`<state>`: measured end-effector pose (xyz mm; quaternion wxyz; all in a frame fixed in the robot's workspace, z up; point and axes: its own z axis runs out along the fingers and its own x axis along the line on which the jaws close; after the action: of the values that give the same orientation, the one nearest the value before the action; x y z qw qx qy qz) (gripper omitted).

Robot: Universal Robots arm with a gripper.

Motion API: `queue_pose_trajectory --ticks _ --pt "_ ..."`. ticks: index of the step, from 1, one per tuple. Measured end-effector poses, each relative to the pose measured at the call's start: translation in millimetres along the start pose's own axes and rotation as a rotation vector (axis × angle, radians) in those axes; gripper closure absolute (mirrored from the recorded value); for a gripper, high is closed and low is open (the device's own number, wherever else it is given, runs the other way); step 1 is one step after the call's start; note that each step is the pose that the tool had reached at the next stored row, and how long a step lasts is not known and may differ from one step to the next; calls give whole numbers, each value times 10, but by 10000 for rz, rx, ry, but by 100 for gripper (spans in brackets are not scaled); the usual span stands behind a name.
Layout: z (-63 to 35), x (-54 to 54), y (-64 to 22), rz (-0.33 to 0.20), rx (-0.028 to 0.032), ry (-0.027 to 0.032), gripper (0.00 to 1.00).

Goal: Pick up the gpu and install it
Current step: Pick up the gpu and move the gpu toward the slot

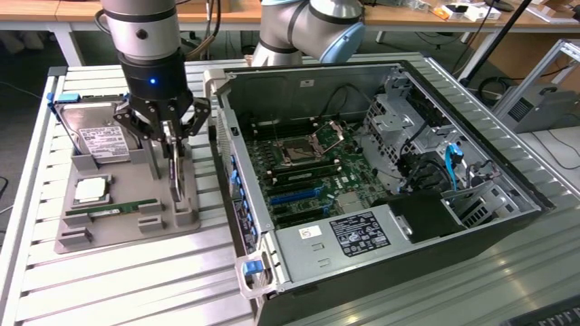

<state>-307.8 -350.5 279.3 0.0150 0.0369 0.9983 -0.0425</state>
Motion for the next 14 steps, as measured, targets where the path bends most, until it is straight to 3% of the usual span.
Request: queue_pose_trajectory --ticks 14 --pt "-105 -3 -9 0 1 2 73"
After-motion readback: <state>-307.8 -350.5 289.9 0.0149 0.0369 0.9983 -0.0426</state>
